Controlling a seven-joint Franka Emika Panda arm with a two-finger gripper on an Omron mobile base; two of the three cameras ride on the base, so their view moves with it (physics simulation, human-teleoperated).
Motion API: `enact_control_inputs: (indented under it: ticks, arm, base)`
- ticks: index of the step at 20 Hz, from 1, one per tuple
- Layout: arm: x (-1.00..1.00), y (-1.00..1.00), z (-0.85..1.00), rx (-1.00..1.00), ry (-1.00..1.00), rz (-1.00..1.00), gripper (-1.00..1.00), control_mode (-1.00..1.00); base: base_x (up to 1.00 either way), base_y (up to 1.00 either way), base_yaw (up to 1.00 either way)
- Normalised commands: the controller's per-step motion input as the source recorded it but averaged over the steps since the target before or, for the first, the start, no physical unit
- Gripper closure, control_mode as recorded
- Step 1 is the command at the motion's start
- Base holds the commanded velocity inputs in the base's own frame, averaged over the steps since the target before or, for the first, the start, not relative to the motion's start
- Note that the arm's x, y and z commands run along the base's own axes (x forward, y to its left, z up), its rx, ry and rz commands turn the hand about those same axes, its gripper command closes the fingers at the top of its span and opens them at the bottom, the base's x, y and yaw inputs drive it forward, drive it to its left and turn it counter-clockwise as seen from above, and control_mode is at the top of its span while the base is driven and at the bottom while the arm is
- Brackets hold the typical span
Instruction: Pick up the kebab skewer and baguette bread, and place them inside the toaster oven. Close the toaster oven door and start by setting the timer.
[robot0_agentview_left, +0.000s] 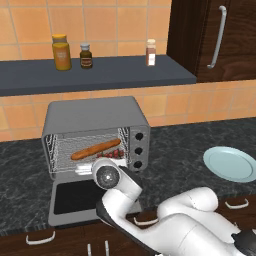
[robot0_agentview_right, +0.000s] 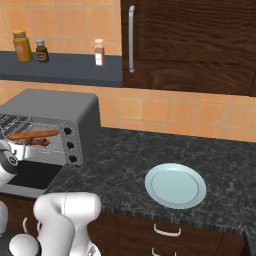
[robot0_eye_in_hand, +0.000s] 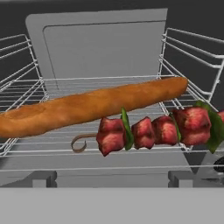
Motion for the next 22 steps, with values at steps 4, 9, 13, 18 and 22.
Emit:
enact_control_inputs:
  ticks: [4, 9, 13, 18, 22]
  arm:
    - [0.21, 0.05, -0.42, 0.0, -0.01, 0.02, -1.0, -1.0]
    - [0.24, 0.0, -0.47, 0.0, -0.02, 0.03, -1.0, -1.0]
    - [0.22, 0.0, -0.43, 0.0, -0.04, 0.02, -1.0, -1.0]
    - [0.28, 0.0, -0.38, 0.0, -0.05, 0.01, -1.0, -1.0]
    - [0.36, 0.01, -0.29, 0.0, -0.02, 0.0, -1.0, -1.0]
  base:
    - [0.0, 0.0, 0.0]
    - [0.0, 0.0, 0.0]
    - [0.0, 0.0, 0.0]
    - [0.0, 0.0, 0.0]
    - [0.0, 0.0, 0.0]
